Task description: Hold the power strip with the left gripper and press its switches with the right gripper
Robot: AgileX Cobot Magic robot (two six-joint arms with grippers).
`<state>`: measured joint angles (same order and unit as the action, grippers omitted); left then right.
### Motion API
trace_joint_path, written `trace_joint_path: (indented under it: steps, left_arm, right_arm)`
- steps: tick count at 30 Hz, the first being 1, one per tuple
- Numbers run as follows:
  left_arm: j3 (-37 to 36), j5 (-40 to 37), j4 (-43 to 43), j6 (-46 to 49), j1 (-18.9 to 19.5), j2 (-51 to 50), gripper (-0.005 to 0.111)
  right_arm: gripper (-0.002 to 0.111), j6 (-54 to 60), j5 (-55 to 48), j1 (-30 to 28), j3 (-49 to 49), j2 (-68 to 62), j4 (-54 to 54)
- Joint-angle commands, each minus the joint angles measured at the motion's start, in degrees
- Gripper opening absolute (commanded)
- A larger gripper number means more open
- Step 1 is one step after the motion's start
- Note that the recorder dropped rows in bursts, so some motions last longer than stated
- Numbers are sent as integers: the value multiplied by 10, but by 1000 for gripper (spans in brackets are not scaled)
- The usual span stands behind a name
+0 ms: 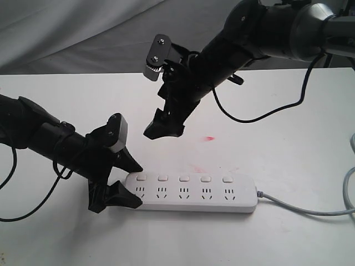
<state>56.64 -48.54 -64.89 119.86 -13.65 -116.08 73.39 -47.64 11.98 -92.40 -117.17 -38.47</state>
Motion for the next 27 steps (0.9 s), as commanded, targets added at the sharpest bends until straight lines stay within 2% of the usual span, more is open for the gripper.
trace_joint_path:
  steps: [1, 3, 7, 10, 19, 27]
  left_arm:
    - [0, 4, -6, 1, -3, -2, 44]
    - [0, 4, -6, 1, -3, -2, 44]
    - [0, 4, -6, 1, -3, -2, 44]
    - [0, 4, -6, 1, -3, -2, 44]
    - [0, 4, -6, 1, -3, -2, 44]
    - [0, 4, -6, 1, -3, -2, 44]
  right_arm:
    - [104, -2, 21, 0, -2, 1, -7]
    - [104, 5, 18, 0, 0, 1, -23]
    - [104, 98, 0, 0, 0, -11, -38]
    - [104, 169, 4, -1, 23, -19, -95]
    - [104, 376, 103, -1, 128, -19, -289]
    - [104, 392, 110, 0, 138, -41, -317]
